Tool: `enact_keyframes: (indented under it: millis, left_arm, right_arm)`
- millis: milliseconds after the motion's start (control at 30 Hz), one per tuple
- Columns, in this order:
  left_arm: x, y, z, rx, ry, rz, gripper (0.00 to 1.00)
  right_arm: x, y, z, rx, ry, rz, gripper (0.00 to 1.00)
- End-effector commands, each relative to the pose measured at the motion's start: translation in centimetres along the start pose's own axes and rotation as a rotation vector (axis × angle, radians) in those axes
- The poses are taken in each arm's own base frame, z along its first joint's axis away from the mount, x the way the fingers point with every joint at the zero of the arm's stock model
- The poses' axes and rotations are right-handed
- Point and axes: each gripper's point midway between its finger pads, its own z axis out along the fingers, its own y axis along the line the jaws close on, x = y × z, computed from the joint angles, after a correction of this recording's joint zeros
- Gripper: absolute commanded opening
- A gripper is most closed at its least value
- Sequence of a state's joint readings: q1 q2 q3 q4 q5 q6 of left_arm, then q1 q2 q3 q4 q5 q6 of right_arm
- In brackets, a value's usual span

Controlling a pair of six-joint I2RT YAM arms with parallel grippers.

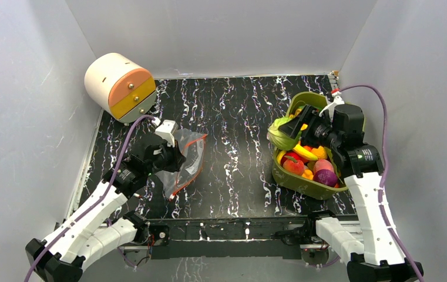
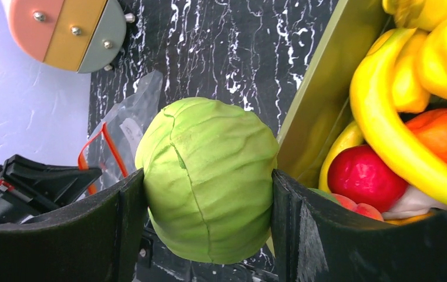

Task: Place the food in the zip-top bag and seal the zipper
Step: Place the fake vegetable in the zipper food storage bag.

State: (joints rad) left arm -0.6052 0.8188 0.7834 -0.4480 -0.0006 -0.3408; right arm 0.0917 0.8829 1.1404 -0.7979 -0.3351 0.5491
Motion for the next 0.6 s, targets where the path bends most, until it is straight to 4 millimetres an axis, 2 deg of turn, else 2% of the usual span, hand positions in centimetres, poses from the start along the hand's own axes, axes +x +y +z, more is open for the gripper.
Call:
enact_keyframes:
  millis: [0, 133, 300, 400, 567]
  left_arm:
    - [-2.5, -0.9, -0.5, 0.017, -0.074, -0.046, 0.00]
    - [-2.4, -0.7, -0.3, 0.006, -0.073, -0.064, 0.00]
    - [-1.9, -0.6, 0.2, -0.004, -0.059, -0.105, 0.00]
    - [-1.6, -0.6, 0.3, -0.002, -0.057, -0.123, 0.00]
    - [-1.7, -0.8, 0.4, 0.006, -0.064, -0.140, 0.00]
  right_arm:
    - [-0.9, 2.6, 0.1, -0.131, -0.041, 0.002, 0.43]
    - [-0.5, 3.4, 0.6, -0.169, -0.033, 0.008, 0.43]
    - [1.9, 4.8, 3.2, -0.172, 0.044, -0.066, 0.45]
    - [3.5, 7.9, 4.1, -0.228, 0.077, -0.102, 0.45]
    - [6.1, 12.8, 4.3, -0.336, 0.123, -0.117, 0.45]
